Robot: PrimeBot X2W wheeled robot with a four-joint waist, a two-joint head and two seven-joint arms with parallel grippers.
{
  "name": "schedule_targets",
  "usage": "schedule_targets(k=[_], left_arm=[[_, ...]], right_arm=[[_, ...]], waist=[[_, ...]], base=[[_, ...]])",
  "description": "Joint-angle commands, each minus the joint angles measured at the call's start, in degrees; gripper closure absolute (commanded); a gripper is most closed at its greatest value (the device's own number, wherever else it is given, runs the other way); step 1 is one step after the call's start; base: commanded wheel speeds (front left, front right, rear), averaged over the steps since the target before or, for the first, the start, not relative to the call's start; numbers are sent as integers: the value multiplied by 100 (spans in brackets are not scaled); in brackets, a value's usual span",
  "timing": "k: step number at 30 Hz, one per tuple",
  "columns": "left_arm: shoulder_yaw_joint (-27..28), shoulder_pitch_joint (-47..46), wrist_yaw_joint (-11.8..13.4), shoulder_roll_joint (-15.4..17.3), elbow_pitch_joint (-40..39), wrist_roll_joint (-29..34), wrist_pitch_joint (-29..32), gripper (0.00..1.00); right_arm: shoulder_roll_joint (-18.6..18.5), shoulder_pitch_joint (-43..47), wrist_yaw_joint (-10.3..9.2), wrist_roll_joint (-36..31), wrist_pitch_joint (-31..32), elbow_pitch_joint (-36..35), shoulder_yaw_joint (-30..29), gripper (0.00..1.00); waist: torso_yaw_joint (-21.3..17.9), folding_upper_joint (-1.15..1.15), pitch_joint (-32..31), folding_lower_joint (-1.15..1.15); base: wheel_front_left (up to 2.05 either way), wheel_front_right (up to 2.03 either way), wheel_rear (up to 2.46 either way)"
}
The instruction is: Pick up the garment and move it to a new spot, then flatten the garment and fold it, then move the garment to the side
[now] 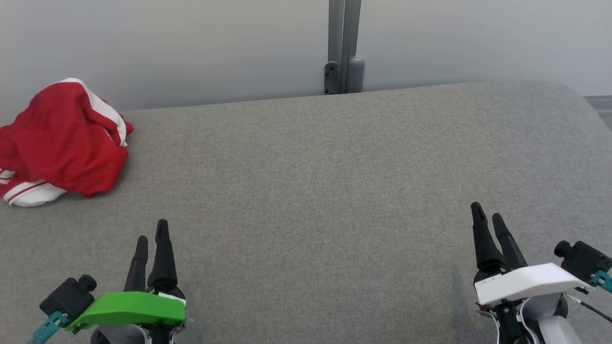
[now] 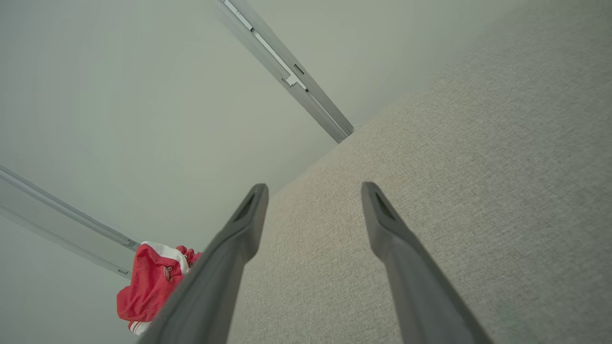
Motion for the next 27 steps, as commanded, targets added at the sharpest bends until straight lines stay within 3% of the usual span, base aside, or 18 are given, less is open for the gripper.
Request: schedule_targets(k=[1,12,27], left_arm=[[-38,-2,-5,40,-81,219,-57,0],[-180,105,27,46,-98,1208,-234,0],[-252,312,59,53,-131,2110,-448,0]], right_arm=[[-38,22,2,-209,-66,-84,34,0],[-44,84,2,-1010,-242,-176,109,0],[-50,171,3,-2042,-461,-231,237,0]], waist=[[1,0,-2,0],[12,0,-22,0],[48,0,-48,0]], base=[[0,0,0],[0,0,0],[0,0,0]])
